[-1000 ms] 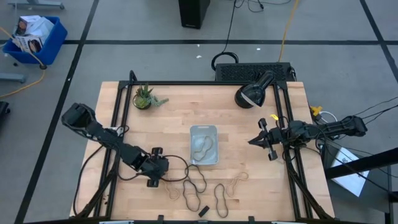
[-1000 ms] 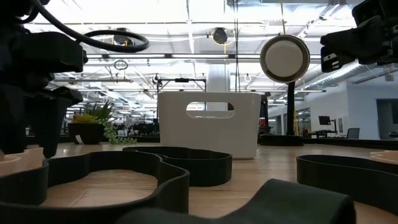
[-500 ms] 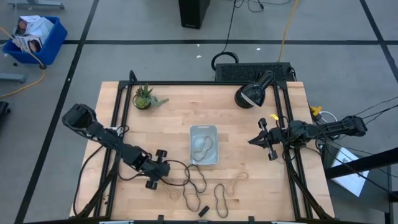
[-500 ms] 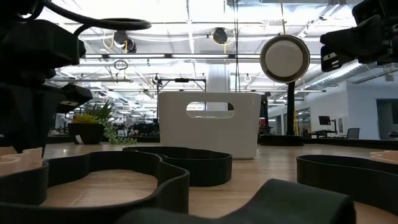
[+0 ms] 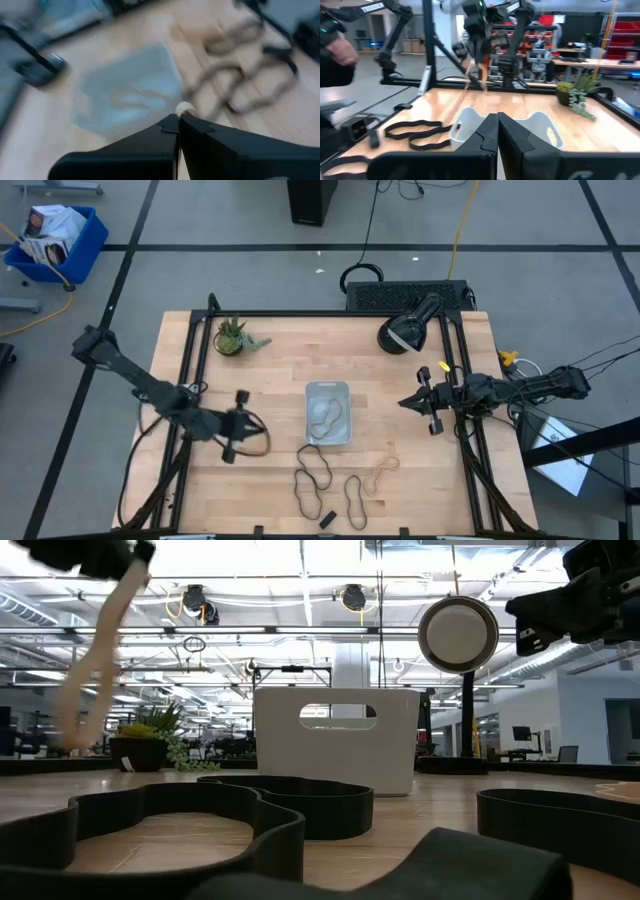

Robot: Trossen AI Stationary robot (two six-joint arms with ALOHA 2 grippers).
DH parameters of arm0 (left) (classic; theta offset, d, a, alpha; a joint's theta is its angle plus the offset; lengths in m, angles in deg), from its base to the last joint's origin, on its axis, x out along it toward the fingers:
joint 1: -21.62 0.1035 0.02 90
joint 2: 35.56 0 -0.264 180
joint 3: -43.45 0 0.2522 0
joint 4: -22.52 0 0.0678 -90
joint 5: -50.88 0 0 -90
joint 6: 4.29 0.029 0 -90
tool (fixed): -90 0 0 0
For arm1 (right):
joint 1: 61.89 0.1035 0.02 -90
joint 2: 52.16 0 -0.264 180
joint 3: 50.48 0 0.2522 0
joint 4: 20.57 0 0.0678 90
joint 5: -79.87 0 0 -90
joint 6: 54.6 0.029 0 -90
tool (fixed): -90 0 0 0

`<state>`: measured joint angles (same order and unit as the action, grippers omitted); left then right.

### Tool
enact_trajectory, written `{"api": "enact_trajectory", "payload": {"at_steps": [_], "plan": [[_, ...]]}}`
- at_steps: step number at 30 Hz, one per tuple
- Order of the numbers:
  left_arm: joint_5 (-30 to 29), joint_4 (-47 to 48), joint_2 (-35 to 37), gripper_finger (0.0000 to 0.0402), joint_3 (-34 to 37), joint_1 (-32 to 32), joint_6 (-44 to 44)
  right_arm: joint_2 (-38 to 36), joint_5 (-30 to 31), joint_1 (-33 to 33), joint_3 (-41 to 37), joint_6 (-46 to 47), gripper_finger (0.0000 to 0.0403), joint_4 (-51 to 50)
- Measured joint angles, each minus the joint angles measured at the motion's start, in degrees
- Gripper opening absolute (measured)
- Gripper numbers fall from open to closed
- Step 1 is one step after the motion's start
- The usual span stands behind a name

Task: Pick and place rubber bands into bin
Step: Put the left light brown rubber band into the bin

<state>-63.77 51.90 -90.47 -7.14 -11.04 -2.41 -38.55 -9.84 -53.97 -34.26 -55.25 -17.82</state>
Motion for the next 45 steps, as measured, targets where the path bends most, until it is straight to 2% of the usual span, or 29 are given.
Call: {"api": "enact_trajectory", "payload": {"at_steps": [3,7,11,20,24,30,33,36,41,45], "plan": [[-3.5,-1.4,5.1,0.0007,0.0,0.0,4.0,0.0,1.1,0.0,0.0,0.0,0.0,0.0],[-4.6,-7.8,9.0,0.0005,2.4,0.0,10.7,0.0,1.4,0.0,0.0,0.0,0.0,0.0],[-6.3,-18.4,11.4,0.0004,9.3,0.4,15.6,0.0,1.4,0.0,0.0,0.0,0.0,0.0],[-6.6,-53.0,13.8,0.0004,30.4,4.1,18.0,0.0,1.4,0.0,0.0,0.0,0.0,-0.1],[-6.8,-58.1,13.8,0.0003,34.1,6.0,16.3,0.0,1.4,0.0,0.0,0.0,0.0,-0.1],[-5.8,-57.3,13.7,0.0004,32.3,9.0,11.7,0.0,1.6,0.0,0.0,0.0,0.0,-0.1],[-5.6,-57.0,13.7,0.0003,28.8,9.5,9.5,0.0,1.7,0.0,0.0,-0.2,0.0,-0.1],[-6.2,-52.6,12.2,0.0003,23.7,9.7,9.7,0.0,2.2,0.0,0.0,-0.2,0.0,-0.1],[-6.8,-45.8,4.2,0.0003,13.3,12.0,10.9,0.0,4.4,0.0,0.0,-0.1,0.0,-0.1],[-3.4,-45.7,-5.2,0.0002,5.9,15.1,13.4,0.0,4.4,0.0,0.0,0.1,0.0,-0.1]]}}
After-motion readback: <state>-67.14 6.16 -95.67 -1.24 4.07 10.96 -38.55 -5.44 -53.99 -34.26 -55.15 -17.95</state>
